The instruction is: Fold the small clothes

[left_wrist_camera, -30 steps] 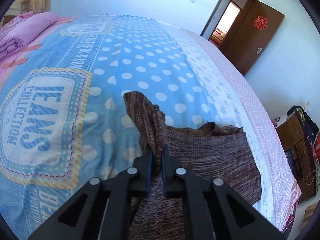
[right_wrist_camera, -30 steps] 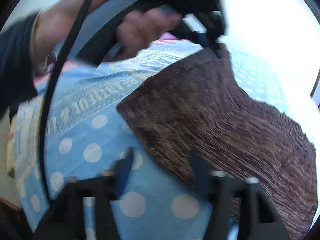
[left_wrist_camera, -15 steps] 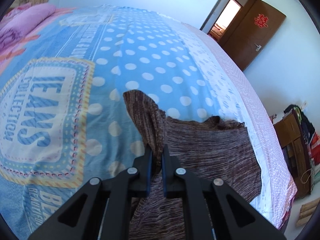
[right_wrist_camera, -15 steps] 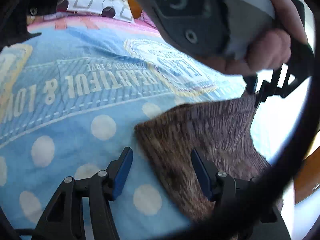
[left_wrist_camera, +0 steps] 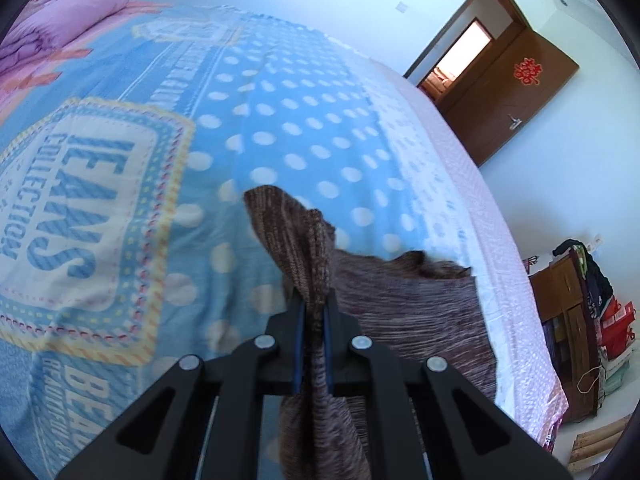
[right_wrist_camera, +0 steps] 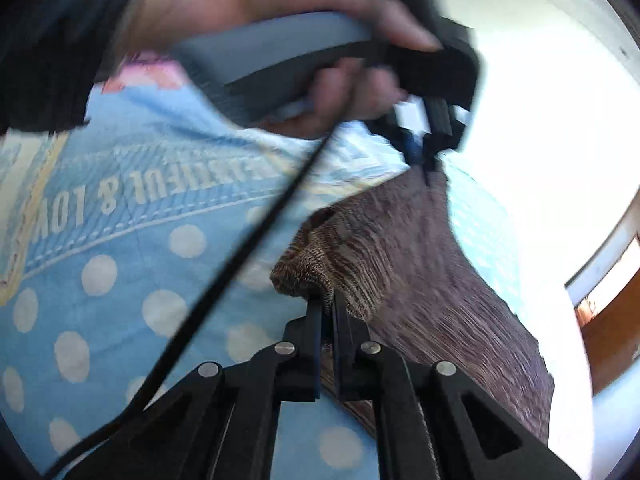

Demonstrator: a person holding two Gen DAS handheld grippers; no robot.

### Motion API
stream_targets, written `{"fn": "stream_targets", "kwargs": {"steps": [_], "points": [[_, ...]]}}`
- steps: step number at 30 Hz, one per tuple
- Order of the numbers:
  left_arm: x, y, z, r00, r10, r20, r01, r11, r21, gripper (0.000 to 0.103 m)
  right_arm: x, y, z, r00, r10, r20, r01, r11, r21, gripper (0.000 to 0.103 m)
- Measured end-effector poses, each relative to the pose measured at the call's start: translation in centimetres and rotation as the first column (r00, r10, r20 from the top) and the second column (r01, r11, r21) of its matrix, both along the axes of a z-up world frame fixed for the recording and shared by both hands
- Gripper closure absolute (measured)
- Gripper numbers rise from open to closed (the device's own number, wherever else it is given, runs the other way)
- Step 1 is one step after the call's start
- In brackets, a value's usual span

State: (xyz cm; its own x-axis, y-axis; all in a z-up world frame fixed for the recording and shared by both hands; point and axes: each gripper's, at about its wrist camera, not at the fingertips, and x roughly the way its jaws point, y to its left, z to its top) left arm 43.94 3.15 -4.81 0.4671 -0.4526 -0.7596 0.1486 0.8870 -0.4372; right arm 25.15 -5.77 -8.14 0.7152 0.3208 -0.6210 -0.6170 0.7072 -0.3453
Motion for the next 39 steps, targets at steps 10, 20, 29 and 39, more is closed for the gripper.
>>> {"fn": "stream_targets", "kwargs": {"steps": [10,20,29,39], "points": [[-0.7,-8.6,4.8,0.989,-0.112,0.095,0.113,0.994,-0.005,0.095,0.8,-11.0,4.2,0.984,-0.12,-0.132,0.159,0.927,0.341,0.1],[0.2,-17.6,2.9,0.969,-0.233,0.078,0.231,0.973,0.027,0.095,0.7,-19.4,3.9,0.931,-0.226,-0.286,0.339,0.825,0.452,0.1],[0.1,-24.6,-1.1,0.952,-0.304,0.016,0.303,0.951,0.056,0.095,0.4,-26.0,-0.2,0.844,-0.307,-0.439,0.501,0.743,0.444,0.1],[-1.2,-30.2,-3.8,0.92,-0.391,0.018,0.384,0.909,0.161,0.095,0.4,-30.3,-2.6,0.767,-0.333,-0.549,0.61,0.644,0.462,0.1]]}}
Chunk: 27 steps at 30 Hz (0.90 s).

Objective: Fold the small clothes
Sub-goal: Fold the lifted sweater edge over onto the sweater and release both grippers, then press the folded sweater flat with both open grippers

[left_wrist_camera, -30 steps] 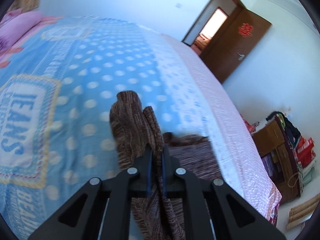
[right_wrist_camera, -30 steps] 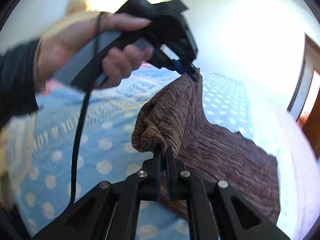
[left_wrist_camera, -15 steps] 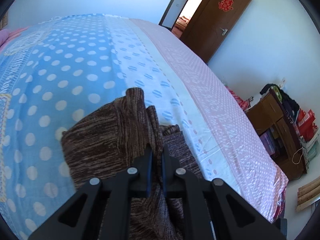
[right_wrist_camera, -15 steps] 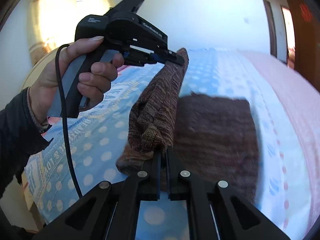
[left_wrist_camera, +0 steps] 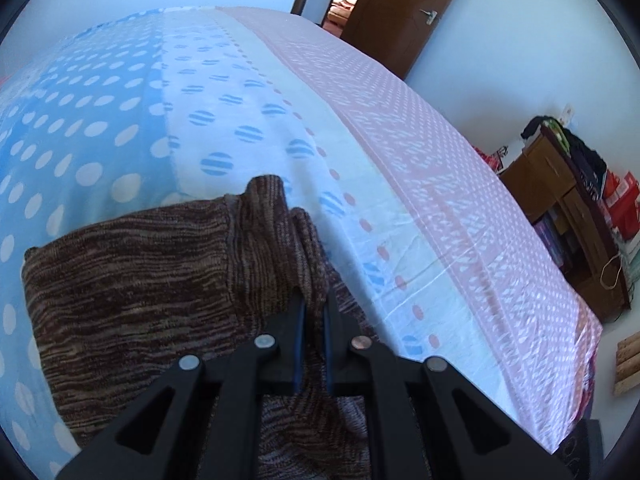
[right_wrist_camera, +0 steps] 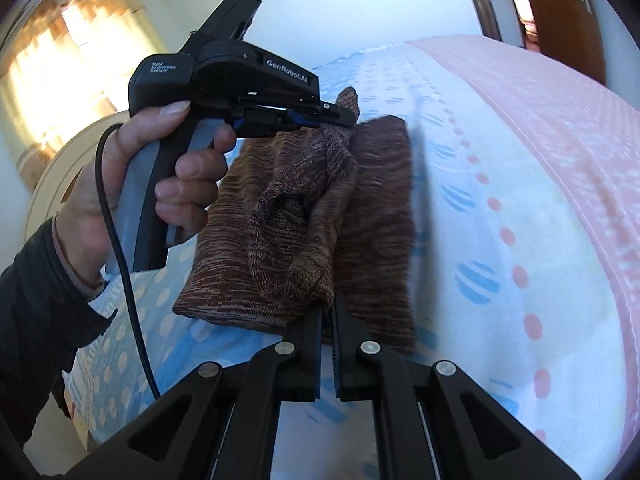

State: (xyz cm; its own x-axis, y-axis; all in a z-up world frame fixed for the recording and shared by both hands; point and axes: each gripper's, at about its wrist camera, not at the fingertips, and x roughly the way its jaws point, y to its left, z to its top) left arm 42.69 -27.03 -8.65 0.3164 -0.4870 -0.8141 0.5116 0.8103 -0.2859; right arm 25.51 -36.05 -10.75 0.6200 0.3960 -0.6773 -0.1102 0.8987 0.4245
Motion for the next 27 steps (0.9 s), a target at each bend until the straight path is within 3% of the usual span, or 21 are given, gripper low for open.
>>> {"fn": "stream_targets", "kwargs": {"steps": [2,5,7,9,10,15,16,17,18,20,23,25,27], "points": [[-0.8,-0.5,0.2,0.999,-0.008,0.046,0.005,0.998,0.056,0.093,0.1,-0.6,0.0,1.0,-0.016,-0.005,0.016,1.0,0.009,0.1],[-2.8,-0.1,1.7,0.991,-0.071,0.114,0.064,0.996,0.063,0.082,0.1,-1.8,-0.3,0.999,-0.039,-0.021,0.04,0.997,0.058,0.1],[-4.5,0.8,2.7,0.977,-0.084,0.195,0.067,0.993,0.093,0.052,-0.2,-2.2,-0.3,0.999,-0.042,-0.032,0.044,0.996,0.071,0.099],[-6.5,3.1,3.7,0.956,-0.072,0.283,0.045,0.994,0.103,0.035,-0.3,-2.3,-0.6,0.998,-0.031,-0.048,0.035,0.996,0.081,0.099],[-7.1,4.0,3.8,0.953,-0.065,0.297,0.036,0.994,0.1,0.031,-0.5,-2.3,-0.6,0.998,-0.032,-0.049,0.036,0.996,0.082,0.099],[-10.6,9.7,2.1,0.929,0.014,0.371,-0.088,0.979,0.183,0.026,-1.0,-2.6,-0.6,0.997,-0.056,-0.055,0.059,0.996,0.065,0.096],[-11.0,10.3,1.5,0.925,0.028,0.378,-0.11,0.974,0.197,0.026,-1.3,-2.7,-0.4,0.995,-0.084,-0.044,0.086,0.996,0.028,0.08],[-11.3,11.3,0.8,0.924,0.053,0.379,-0.14,0.968,0.206,0.026,-1.6,-3.0,0.1,0.993,-0.118,-0.023,0.117,0.993,-0.004,0.054],[-11.5,12.1,0.0,0.927,0.077,0.366,-0.16,0.966,0.202,0.025,-1.9,-3.3,0.6,0.989,-0.147,0.005,0.147,0.989,-0.008,0.046],[-11.6,13.0,-1.5,0.942,0.107,0.319,-0.174,0.967,0.186,0.023,-2.0,-3.6,2.1,0.98,-0.186,0.064,0.187,0.982,0.003,0.043],[-11.6,13.4,-3.2,0.955,0.127,0.268,-0.175,0.971,0.162,0.022,-0.5,-2.6,4.1,0.982,-0.156,0.108,0.156,0.988,0.008,0.043],[-11.6,13.5,-3.6,0.958,0.138,0.252,-0.176,0.975,0.133,0.019,1.3,-1.4,4.6,0.99,-0.098,0.097,0.096,0.995,0.022,0.043],[-11.6,13.6,-4.0,0.957,0.146,0.251,-0.181,0.976,0.122,0.015,4.0,-0.3,3.6,0.999,-0.05,0.018,0.049,0.998,0.036,0.044]]}}
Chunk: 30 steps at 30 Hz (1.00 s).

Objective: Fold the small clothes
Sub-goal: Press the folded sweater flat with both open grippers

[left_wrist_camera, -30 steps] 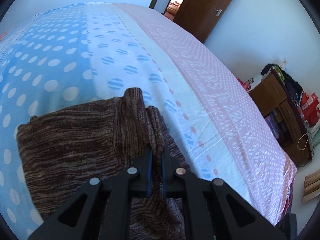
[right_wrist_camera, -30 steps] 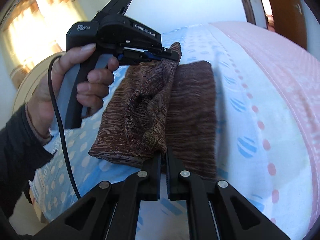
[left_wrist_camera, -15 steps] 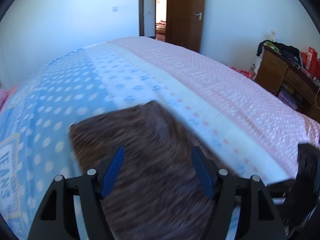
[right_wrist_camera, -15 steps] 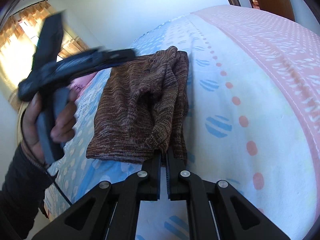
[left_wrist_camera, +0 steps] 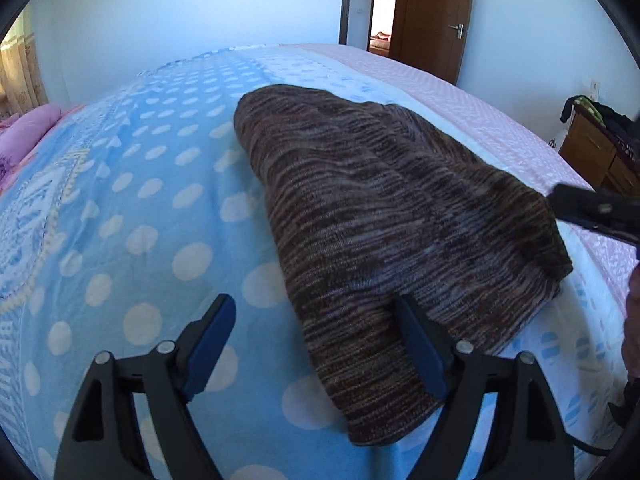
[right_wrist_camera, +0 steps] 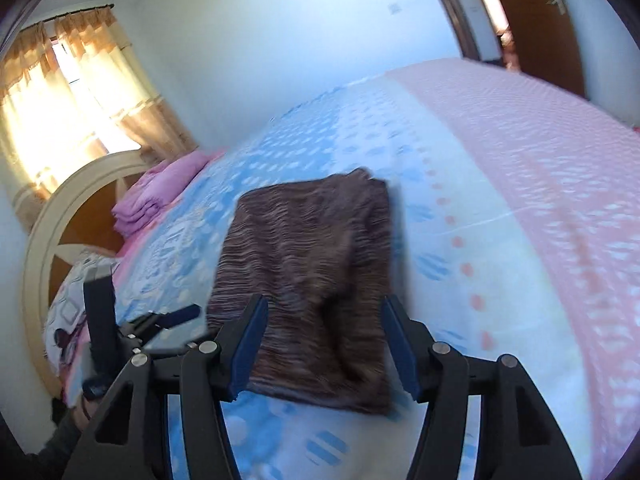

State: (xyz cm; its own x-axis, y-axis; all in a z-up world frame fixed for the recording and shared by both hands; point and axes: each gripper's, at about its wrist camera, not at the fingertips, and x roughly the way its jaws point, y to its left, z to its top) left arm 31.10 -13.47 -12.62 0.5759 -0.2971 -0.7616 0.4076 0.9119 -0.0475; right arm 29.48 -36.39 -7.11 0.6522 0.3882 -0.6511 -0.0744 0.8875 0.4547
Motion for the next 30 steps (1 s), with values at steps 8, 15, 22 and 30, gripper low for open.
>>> {"fn": "stream_targets", "kwargs": {"steps": [8,15,22,30], "points": [[0.4,1.3,-0.9,0.998,-0.011,-0.057,0.006,0.996,-0.086,0.008,-0.9,-1.6,-3.6,0.992,-0.073,-0.104,0.067,0.996,-0.058,0.1],[0.6,1.4,-1.3,0.997,-0.006,-0.08,-0.002,0.994,-0.106,0.004,-0.1,-2.6,-1.3,0.998,-0.059,-0.006,0.059,0.998,0.005,0.067],[0.3,1.4,-1.5,0.997,-0.018,-0.073,0.01,0.994,-0.111,0.001,7.4,-2.2,-1.1,0.997,-0.015,-0.07,0.013,0.999,-0.035,0.051],[-0.1,1.1,-1.2,0.998,-0.025,-0.063,0.02,0.996,-0.087,0.0,10.3,-2.3,-3.6,0.991,-0.02,-0.13,0.006,0.994,-0.108,0.098]]}}
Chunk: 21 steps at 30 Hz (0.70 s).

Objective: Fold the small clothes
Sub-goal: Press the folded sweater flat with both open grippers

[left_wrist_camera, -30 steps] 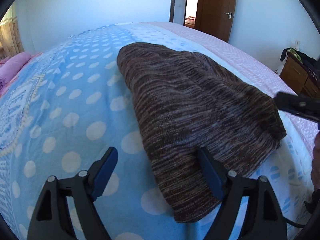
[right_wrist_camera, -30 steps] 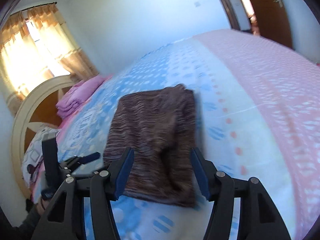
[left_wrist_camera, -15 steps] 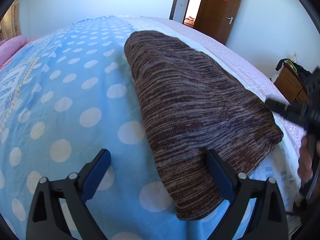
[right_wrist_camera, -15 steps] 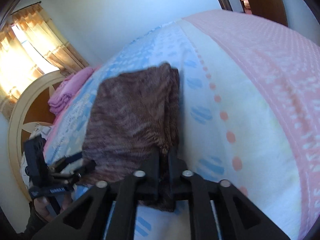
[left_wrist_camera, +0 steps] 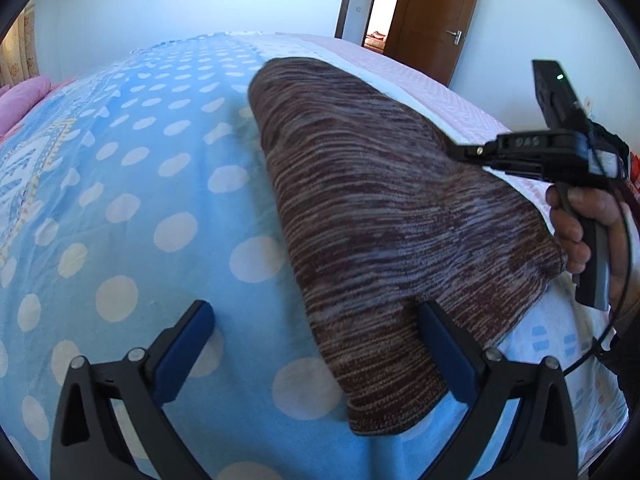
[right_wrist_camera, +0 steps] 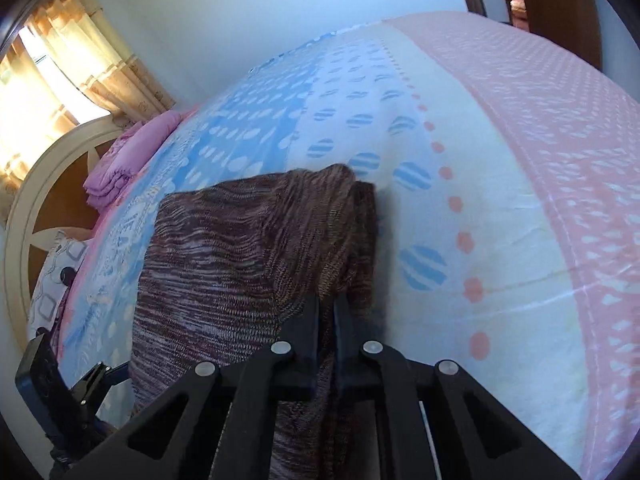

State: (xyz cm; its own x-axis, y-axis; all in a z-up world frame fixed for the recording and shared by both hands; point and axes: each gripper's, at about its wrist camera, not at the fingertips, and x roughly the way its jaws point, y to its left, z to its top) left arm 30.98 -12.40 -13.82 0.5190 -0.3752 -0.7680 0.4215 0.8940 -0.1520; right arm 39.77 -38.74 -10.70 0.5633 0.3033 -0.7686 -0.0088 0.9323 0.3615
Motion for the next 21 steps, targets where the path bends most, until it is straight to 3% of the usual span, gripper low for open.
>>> {"fn": "stream_targets", "kwargs": {"steps": [4,6,7,10,12,15,18,21], "points": [[-0.4,0.7,2.5,0.999,0.017,0.047,-0.015,0.998,-0.053,0.0,-0.8,-0.5,0.4,0.999,-0.009,0.046,0.011,1.0,-0.025,0.094],[0.5,0.6,4.6,0.992,0.052,0.114,-0.047,0.998,-0.045,0.0,-1.9,-0.1,1.7,0.997,0.004,0.08,0.0,0.999,-0.041,0.092],[1.1,0.4,5.1,0.99,0.059,0.132,-0.054,0.998,-0.037,0.0,-2.4,0.3,2.5,0.994,0.011,0.107,-0.005,0.998,-0.056,0.085],[4.6,-0.6,5.7,0.985,0.088,0.147,-0.091,0.996,0.018,0.0,-3.8,2.1,4.4,0.978,0.09,0.19,-0.084,0.996,-0.039,0.051],[7.5,-1.1,4.8,0.982,0.133,0.136,-0.144,0.987,0.074,0.0,-4.4,3.5,4.4,0.97,0.164,0.18,-0.168,0.986,0.007,0.049],[10.1,-1.8,2.0,0.984,0.162,0.075,-0.173,0.971,0.164,0.0,-4.9,4.6,2.6,0.97,0.216,0.115,-0.213,0.976,-0.044,0.049],[10.7,-1.2,0.0,0.986,0.164,0.021,-0.165,0.984,0.07,0.0,-5.3,4.6,0.7,0.967,0.243,0.076,-0.237,0.968,-0.081,0.049],[10.2,-0.8,0.4,0.984,0.18,0.004,-0.18,0.982,0.047,0.0,-5.7,4.3,0.8,0.959,0.268,0.095,-0.261,0.962,-0.082,0.049]]}}
